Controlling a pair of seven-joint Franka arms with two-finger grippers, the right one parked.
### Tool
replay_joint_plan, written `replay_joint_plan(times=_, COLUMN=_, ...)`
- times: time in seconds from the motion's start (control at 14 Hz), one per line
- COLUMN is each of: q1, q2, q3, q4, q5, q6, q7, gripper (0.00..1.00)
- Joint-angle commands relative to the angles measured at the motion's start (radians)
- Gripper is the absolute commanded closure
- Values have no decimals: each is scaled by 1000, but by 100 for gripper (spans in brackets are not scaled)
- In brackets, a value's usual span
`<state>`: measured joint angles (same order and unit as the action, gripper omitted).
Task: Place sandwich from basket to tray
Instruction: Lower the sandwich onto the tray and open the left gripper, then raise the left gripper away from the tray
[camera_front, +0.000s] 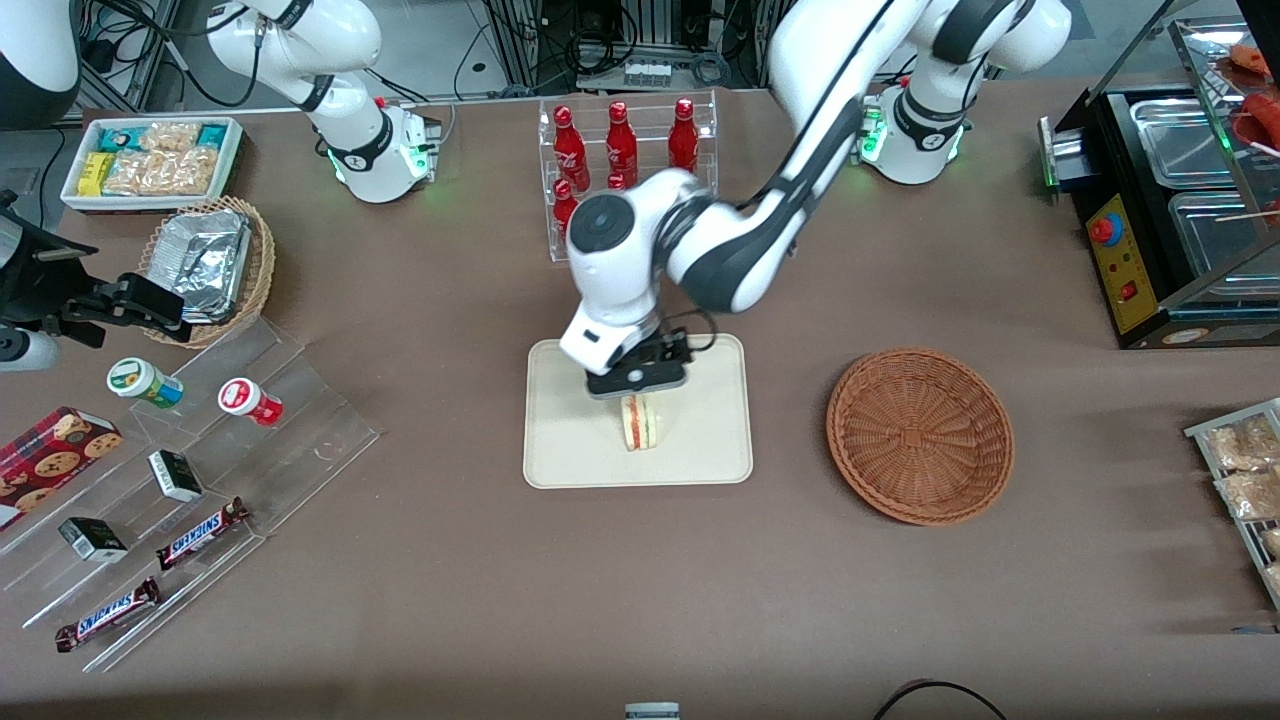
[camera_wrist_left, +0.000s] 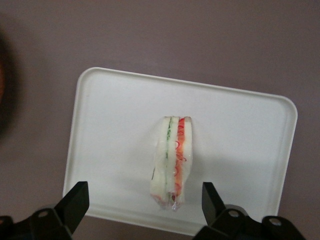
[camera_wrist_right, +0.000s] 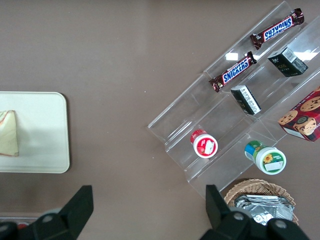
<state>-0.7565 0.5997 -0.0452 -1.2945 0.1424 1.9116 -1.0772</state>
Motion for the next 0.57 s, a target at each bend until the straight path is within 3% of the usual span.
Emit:
replay_joint_plan(times=0.0, q1=69, q2=-171, q3=-4, q4=-55, q5=-35, q6=-130, q7=-26, gripper=0)
replay_joint_plan(times=0.5, q1=331, q2=-474, q3=-5, q4=-209, q5=-37, q6=-347, q7=297, gripper=0)
